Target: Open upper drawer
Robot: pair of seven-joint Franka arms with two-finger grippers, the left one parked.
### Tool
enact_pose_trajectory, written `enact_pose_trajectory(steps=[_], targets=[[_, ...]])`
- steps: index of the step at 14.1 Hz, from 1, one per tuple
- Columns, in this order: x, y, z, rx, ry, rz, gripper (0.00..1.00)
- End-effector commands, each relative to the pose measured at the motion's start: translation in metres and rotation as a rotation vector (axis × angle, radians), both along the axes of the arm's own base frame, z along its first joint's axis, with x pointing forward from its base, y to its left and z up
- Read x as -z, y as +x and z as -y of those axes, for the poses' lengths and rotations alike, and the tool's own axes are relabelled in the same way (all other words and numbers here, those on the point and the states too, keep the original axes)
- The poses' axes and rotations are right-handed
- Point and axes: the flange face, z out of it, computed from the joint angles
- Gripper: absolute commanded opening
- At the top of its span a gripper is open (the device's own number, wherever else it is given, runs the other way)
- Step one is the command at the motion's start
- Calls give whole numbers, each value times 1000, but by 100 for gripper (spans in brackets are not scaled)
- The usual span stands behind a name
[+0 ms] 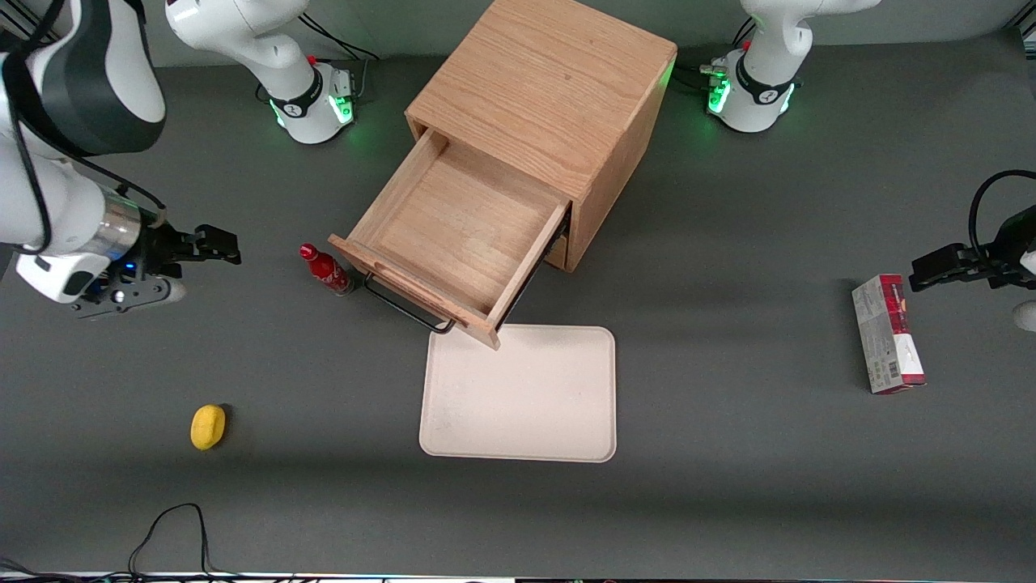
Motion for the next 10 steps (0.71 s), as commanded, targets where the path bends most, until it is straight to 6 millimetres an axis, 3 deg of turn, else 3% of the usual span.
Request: enact_pose_trajectory(steps=[1, 6, 9, 10], targets=[[-24, -10, 2, 35, 17, 36, 99], [-38, -38, 32, 59, 48, 83, 100], [-42, -28, 19, 42, 30, 93, 100], [-43, -26, 27, 56, 28, 92, 100]])
